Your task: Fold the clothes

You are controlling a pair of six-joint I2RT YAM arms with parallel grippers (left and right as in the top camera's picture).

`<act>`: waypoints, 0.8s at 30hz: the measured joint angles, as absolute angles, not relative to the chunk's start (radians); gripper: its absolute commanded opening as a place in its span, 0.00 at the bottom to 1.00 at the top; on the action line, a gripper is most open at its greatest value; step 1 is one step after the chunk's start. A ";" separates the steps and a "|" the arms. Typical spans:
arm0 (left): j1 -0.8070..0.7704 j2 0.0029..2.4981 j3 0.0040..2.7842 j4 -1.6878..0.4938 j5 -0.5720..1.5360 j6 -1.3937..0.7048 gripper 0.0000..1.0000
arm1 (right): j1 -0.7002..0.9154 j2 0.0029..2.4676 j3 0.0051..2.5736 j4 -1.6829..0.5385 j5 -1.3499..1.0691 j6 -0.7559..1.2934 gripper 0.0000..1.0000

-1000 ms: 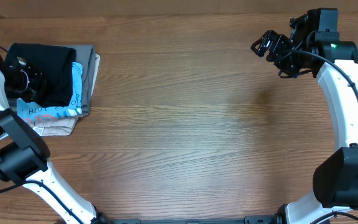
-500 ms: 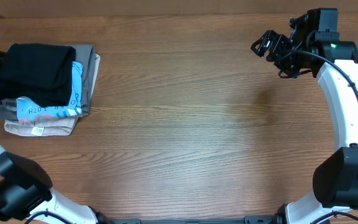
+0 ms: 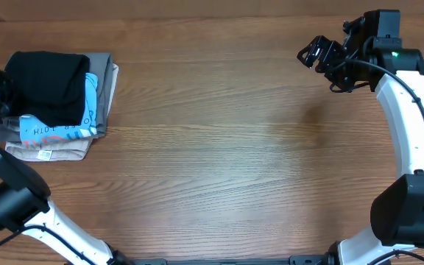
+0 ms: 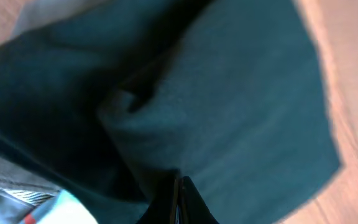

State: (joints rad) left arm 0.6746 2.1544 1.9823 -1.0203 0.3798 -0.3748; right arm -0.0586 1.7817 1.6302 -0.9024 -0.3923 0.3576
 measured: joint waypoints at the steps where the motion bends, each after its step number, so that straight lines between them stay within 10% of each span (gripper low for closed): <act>1: 0.677 2.159 1.982 -1.023 0.374 -0.374 0.04 | -0.059 1.782 1.630 -0.903 -0.392 0.358 1.00; 24: 0.682 2.140 1.980 -1.130 0.200 -0.383 0.04 | -0.059 1.782 1.630 -0.902 -0.393 0.358 1.00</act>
